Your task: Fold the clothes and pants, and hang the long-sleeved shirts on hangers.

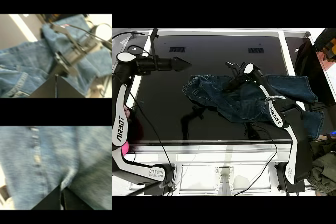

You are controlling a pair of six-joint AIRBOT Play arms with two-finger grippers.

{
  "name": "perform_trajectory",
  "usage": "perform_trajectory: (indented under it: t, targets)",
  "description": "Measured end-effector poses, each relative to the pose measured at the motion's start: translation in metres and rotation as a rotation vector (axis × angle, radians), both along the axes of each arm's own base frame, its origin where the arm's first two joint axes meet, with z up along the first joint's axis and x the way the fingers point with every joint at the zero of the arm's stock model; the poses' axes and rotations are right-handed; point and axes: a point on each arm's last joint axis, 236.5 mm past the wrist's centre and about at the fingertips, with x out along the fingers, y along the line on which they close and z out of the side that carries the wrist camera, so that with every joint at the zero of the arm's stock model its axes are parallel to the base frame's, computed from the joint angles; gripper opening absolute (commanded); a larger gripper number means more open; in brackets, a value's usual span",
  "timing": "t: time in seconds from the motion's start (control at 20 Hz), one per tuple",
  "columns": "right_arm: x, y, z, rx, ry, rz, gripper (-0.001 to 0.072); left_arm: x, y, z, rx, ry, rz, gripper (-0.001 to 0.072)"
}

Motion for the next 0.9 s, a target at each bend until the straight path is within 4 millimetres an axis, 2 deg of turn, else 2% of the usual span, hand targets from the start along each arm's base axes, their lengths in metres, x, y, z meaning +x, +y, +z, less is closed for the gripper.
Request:
perform_trajectory:
  t: [0.2, 0.35, 0.4, 0.5, 0.6, 0.75, 0.8, 0.9]
  targets:
    - [-0.02, 0.026, 0.045, 0.123, 0.016, 0.068, 0.0017, 0.028, 0.039, -0.007, 0.032, 0.009, 0.168, 0.0034]
    - [-0.046, 0.054, 0.094, 0.24, 0.03, 0.129, 0.0017, 0.044, 0.075, -0.018, 0.095, 0.013, 0.285, 0.0033]
    - [-0.059, 0.064, 0.107, 0.261, 0.05, 0.155, 0.0018, 0.049, 0.087, -0.021, 0.118, 0.01, 0.322, 0.0034]
    - [-0.094, 0.085, 0.127, 0.28, 0.108, 0.217, 0.0018, 0.056, 0.11, -0.023, 0.138, 0.009, 0.391, 0.0034]
    - [-0.137, 0.108, 0.138, 0.273, 0.172, 0.299, 0.0018, 0.062, 0.131, -0.023, 0.143, 0.011, 0.462, 0.0034]
    - [-0.205, 0.139, 0.138, 0.215, 0.262, 0.411, 0.0022, 0.066, 0.149, -0.022, 0.14, 0.018, 0.521, 0.0035]
    - [-0.23, 0.149, 0.136, 0.191, 0.291, 0.451, 0.0043, 0.067, 0.153, -0.022, 0.141, 0.02, 0.53, 0.0036]
    - [-0.267, 0.16, 0.126, 0.116, 0.313, 0.507, 0.0237, 0.067, 0.156, -0.022, 0.137, 0.026, 0.543, 0.0053]
